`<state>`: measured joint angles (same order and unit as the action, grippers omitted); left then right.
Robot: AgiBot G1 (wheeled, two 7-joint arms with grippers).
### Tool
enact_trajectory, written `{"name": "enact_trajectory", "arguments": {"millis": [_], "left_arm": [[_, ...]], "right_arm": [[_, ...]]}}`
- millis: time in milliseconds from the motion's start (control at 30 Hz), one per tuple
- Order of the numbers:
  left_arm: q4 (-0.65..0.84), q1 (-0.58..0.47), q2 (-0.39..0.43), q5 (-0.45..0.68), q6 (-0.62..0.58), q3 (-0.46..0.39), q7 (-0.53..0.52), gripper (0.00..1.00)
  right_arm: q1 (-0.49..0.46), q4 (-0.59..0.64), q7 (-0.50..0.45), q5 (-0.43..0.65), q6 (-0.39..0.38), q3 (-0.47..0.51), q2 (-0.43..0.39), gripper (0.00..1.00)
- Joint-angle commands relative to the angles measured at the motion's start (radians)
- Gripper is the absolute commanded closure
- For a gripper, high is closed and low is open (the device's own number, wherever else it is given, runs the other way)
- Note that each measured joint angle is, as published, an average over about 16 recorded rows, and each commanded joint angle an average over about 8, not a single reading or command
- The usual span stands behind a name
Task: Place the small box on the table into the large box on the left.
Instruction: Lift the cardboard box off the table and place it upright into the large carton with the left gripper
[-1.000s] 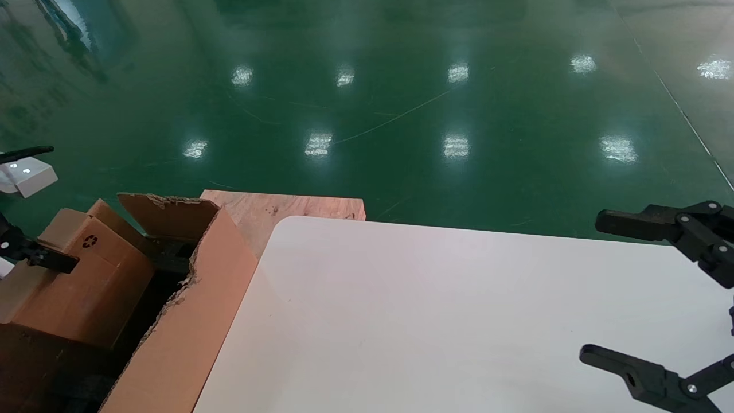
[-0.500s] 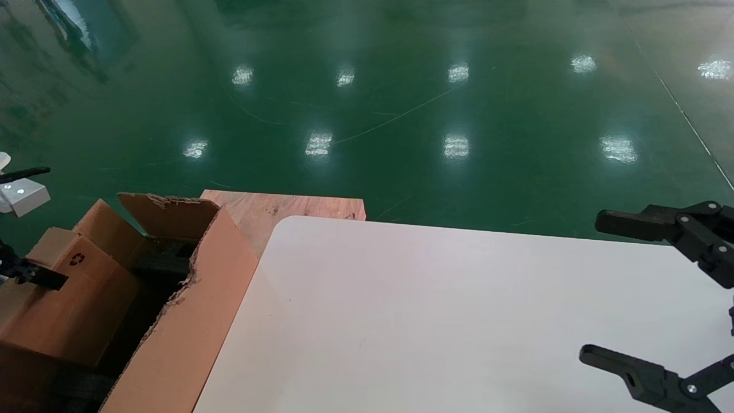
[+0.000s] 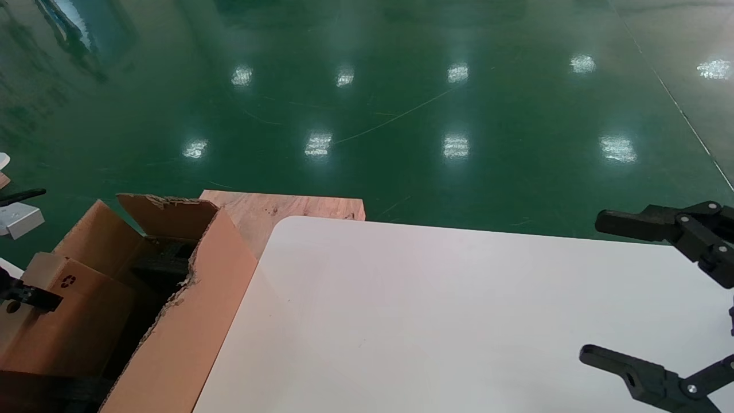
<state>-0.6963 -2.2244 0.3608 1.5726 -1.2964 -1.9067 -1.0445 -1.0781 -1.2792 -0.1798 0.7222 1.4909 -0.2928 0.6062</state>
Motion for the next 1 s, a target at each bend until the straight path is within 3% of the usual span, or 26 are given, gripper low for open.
{"name": "enact_trajectory", "arguments": {"millis": [33,100,367,1000], "left_arm": [[0.016,0.007,0.002,-0.005,0.001,-0.001,0.001,1.0],[0.032,0.01,0.006,-0.007,-0.002,-0.002,0.0,0.97],[0.069,0.018,0.015,-0.021,-0.007,-0.001,0.006,0.02],[0.065,0.017,0.014,-0.019,-0.01,0.0,0.005,0.0]], "right_arm": [[0.0,0.0,0.0,0.0,0.0,0.0,0.0,0.0],[0.0,0.0,0.0,0.0,0.0,0.0,0.0,0.0],[0.0,0.0,0.0,0.0,0.0,-0.001,0.0,0.0],[0.0,0.0,0.0,-0.001,-0.001,-0.001,0.0,0.0]]}}
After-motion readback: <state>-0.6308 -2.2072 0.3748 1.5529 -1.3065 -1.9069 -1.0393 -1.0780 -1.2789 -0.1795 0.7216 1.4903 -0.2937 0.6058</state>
